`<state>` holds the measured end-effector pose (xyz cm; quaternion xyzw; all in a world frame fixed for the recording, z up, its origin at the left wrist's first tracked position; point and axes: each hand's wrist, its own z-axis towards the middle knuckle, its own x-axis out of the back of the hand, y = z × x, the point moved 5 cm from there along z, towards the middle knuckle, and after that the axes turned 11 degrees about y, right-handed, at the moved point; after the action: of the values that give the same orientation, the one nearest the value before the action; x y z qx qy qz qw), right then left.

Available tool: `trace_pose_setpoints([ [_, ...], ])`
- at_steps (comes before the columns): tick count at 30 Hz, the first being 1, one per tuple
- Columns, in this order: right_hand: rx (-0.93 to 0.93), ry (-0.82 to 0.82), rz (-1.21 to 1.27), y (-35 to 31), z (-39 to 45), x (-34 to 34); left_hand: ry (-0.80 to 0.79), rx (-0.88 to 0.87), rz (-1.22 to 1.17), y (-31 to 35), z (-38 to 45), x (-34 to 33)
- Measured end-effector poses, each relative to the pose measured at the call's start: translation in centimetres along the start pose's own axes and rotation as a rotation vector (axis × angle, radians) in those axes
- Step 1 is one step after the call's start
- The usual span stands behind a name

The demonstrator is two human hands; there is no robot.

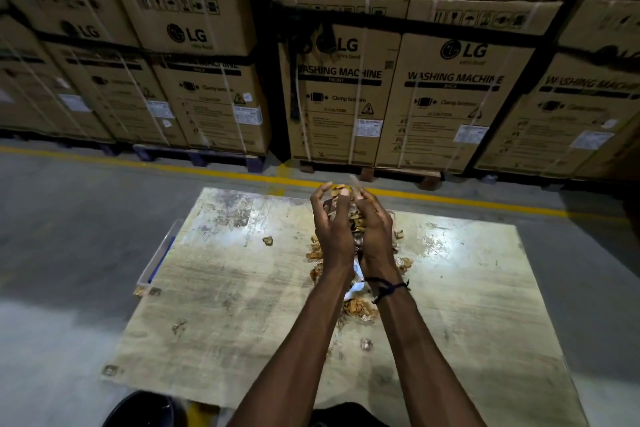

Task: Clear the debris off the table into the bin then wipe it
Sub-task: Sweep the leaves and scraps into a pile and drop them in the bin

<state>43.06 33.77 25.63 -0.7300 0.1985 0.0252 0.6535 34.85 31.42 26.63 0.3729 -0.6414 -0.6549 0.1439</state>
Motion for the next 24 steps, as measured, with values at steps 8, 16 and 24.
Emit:
trace_pose_setpoints([
  [8, -0.077, -0.025, 0.049, 0.6, -1.9, -0.9, 0.095, -0.015, -0.012, 0.1, -0.8, 1.9],
  [16, -0.133, -0.151, 0.099, 3.1, -6.0, -4.3, 0.241, -0.046, -0.035, 1.7, -0.7, 7.9],
  [24, -0.212, -0.266, 0.053, 6.1, -14.7, -9.7, 0.427, -0.096, -0.021, 4.0, -1.3, 18.7],
])
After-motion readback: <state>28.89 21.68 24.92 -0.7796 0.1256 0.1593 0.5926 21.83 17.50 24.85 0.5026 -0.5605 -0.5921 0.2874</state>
